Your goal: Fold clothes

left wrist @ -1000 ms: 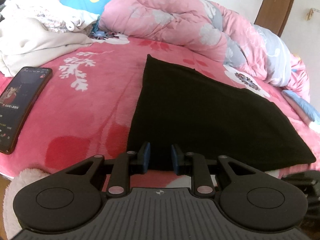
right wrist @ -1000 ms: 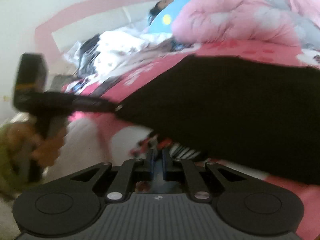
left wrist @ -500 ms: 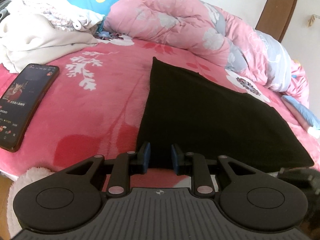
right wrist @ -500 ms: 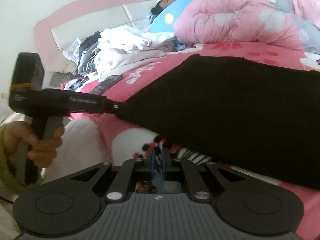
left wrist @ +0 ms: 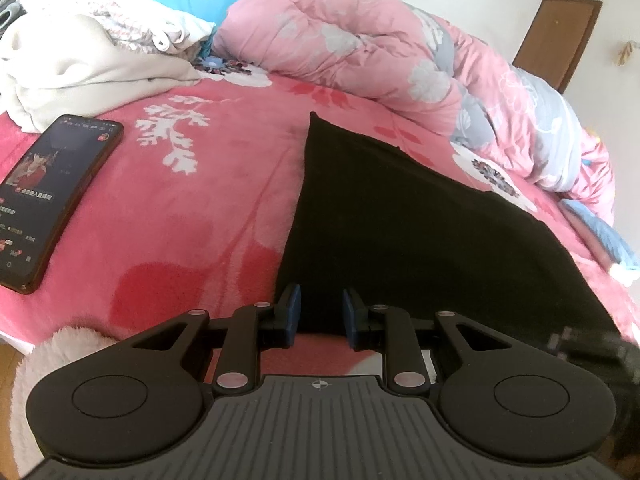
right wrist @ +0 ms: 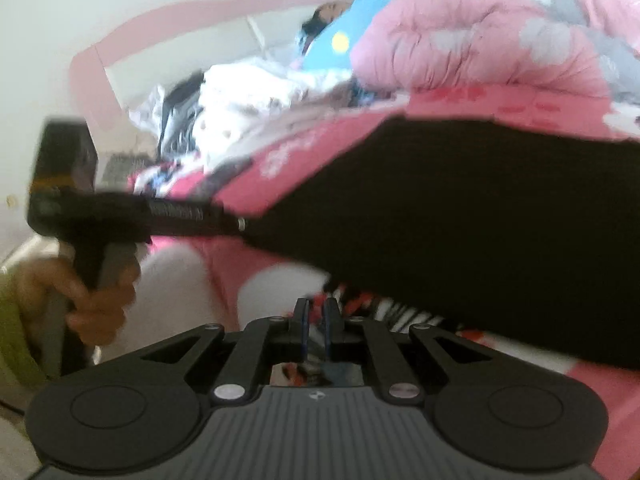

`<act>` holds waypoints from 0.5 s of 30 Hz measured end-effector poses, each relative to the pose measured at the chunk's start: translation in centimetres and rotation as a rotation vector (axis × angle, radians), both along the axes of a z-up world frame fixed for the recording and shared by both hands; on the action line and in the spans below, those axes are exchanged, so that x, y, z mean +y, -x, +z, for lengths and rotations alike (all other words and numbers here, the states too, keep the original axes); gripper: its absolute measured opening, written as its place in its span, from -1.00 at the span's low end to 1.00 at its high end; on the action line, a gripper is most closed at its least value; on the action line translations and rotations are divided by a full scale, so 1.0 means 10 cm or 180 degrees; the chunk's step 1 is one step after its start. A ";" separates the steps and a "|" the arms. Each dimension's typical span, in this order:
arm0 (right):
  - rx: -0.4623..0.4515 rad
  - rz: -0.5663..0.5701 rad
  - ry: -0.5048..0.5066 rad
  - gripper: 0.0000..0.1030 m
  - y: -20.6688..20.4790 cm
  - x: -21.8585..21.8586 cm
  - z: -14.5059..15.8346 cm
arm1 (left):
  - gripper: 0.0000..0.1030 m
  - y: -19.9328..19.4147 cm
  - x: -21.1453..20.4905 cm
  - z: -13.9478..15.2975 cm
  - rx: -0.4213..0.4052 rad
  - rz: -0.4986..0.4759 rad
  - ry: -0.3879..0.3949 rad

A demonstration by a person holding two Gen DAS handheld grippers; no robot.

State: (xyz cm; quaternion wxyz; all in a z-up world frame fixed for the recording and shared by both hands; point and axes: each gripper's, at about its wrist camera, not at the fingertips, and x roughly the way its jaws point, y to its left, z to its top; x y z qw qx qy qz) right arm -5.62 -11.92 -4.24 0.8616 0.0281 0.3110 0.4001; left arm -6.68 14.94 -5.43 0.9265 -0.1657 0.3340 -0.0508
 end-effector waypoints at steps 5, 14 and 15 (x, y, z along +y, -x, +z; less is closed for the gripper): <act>0.0026 -0.0322 0.0044 -0.86 -0.23 -0.09 -0.06 | -0.56 0.01 0.00 0.00 0.0003 0.0004 -0.0007; 0.0198 -0.0356 -0.0224 -0.86 -0.13 -0.36 0.03 | -0.56 0.00 0.02 -0.02 0.0015 0.0012 0.0018; 0.0137 -0.0395 -0.0283 -0.86 -0.15 -0.38 0.08 | -0.56 0.00 0.02 -0.02 0.0015 0.0012 0.0022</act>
